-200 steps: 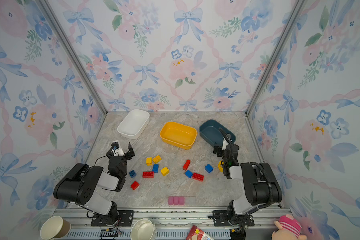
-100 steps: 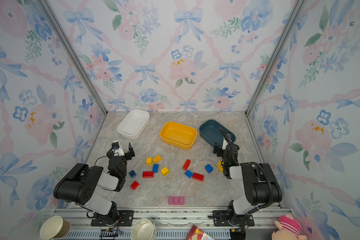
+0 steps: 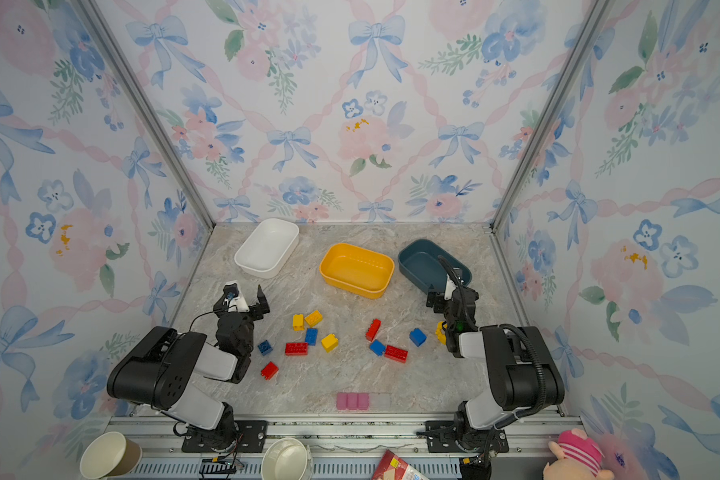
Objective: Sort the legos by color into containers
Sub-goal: 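Raise the left gripper toward the white tub while the right nears the yellow tub, then lower the left gripper onto the white tub while the right reaches the yellow tub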
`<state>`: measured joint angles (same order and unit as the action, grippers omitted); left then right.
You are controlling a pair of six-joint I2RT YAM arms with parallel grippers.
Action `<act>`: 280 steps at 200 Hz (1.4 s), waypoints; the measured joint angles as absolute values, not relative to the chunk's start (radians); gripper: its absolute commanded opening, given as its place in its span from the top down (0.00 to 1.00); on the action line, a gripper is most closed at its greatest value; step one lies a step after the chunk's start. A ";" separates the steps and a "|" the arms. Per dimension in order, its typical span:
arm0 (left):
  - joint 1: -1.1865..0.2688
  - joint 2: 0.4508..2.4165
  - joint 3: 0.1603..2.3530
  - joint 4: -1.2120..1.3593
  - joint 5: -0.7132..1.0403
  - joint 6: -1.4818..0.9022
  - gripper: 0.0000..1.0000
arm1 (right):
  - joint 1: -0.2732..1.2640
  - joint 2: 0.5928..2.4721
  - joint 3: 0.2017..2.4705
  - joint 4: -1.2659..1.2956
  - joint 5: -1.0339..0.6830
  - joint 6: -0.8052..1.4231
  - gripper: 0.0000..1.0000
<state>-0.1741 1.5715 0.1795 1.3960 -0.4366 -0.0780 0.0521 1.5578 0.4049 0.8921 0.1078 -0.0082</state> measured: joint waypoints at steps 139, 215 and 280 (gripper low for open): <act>-0.192 1.428 0.682 0.723 -0.399 -0.064 0.02 | 0.178 1.177 0.603 0.283 0.269 0.041 0.03; -0.169 1.892 1.464 -0.027 -0.197 -0.138 0.13 | 0.318 1.127 0.826 -0.185 0.330 0.120 0.03; -0.164 2.051 1.615 -0.316 -0.155 -0.170 0.20 | 0.381 1.194 0.896 -0.304 0.325 0.154 0.03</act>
<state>-0.1638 2.0510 1.6146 -0.3164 -0.1547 -0.1699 0.3805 1.1942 0.8959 -0.3042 0.3252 0.1539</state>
